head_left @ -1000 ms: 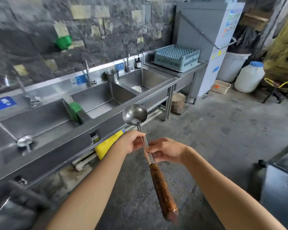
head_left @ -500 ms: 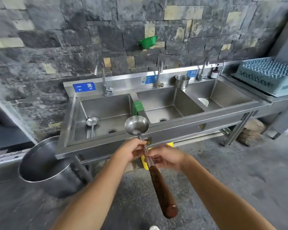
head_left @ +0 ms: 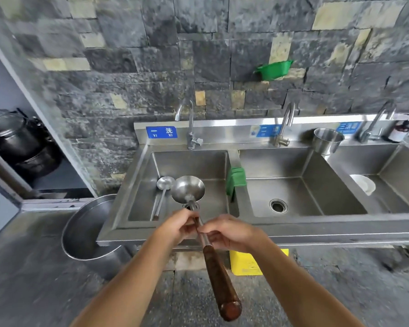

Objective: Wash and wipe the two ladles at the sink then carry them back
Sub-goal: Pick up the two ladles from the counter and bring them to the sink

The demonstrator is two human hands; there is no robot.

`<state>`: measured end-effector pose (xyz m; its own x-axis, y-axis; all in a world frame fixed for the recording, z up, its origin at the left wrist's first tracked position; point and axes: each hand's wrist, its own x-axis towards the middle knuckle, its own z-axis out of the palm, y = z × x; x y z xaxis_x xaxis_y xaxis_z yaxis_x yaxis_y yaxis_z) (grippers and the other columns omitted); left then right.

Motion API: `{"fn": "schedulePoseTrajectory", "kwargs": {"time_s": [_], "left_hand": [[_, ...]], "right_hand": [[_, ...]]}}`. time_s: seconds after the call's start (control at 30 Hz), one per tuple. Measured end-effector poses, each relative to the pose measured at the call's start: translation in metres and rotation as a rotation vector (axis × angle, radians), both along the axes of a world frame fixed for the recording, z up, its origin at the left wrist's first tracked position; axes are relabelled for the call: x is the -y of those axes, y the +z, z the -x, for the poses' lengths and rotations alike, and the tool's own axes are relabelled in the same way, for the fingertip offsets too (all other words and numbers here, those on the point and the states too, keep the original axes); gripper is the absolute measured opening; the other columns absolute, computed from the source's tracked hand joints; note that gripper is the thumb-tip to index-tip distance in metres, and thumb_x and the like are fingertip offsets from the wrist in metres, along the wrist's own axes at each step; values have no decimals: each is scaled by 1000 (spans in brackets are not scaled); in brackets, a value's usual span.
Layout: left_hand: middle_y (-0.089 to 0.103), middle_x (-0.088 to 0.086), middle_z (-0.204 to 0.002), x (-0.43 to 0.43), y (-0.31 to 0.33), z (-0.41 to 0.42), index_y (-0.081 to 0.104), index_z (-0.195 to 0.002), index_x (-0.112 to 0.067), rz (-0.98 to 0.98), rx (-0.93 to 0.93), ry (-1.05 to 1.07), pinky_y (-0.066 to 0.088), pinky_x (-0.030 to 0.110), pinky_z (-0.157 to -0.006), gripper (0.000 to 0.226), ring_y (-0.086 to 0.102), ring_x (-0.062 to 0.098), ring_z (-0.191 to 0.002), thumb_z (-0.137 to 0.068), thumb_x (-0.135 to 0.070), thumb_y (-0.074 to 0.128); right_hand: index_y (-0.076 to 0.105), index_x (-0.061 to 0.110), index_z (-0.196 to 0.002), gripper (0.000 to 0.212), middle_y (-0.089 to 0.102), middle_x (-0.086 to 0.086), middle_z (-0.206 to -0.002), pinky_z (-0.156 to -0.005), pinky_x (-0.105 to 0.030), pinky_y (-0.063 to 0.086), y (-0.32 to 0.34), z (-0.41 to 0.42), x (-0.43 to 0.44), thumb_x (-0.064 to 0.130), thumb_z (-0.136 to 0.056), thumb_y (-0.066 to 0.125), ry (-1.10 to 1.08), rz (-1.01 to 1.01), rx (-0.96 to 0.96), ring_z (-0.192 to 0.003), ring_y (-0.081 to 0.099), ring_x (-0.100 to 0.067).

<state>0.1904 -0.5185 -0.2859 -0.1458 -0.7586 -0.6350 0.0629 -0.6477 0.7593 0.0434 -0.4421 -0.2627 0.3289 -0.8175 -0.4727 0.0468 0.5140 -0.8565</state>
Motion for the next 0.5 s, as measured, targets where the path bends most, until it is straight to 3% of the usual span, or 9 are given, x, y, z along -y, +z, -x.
{"fn": "schedulePoseTrajectory", "kwargs": {"time_s": [0.1,0.23,0.37,0.5], "left_hand": [[63,14,-76,33,-10,-10,61,-85,1,-27,11,44,52,26,-45,9,60,21,-66,-90,6,57],[65,15,-77,74,-32,-32,65,-86,4,-92,20,88,54,28,-44,9,63,23,-62,-90,5,57],[65,17,-82,128,-54,-54,65,-89,6,-101,8,104,55,30,-47,7,64,25,-65,-88,7,58],[62,17,-84,198,-77,-78,63,-97,8,-103,15,43,55,30,-48,10,63,26,-64,-88,7,59]], "right_hand": [[75,14,-77,21,70,-4,-76,-68,-24,58,-13,-8,38,6,-95,65,36,-9,12,-70,68,-14],[70,10,-89,9,74,-4,-80,-77,-32,60,-31,-26,82,4,-95,65,76,-37,-22,-75,72,-16],[71,11,-91,7,75,-4,-84,-74,-30,59,-48,-47,136,6,-94,67,93,-64,-61,-77,73,-14],[69,4,-104,10,71,-7,-88,-79,-31,60,-65,-72,201,6,-95,65,125,-84,-82,-77,71,-16]]}}
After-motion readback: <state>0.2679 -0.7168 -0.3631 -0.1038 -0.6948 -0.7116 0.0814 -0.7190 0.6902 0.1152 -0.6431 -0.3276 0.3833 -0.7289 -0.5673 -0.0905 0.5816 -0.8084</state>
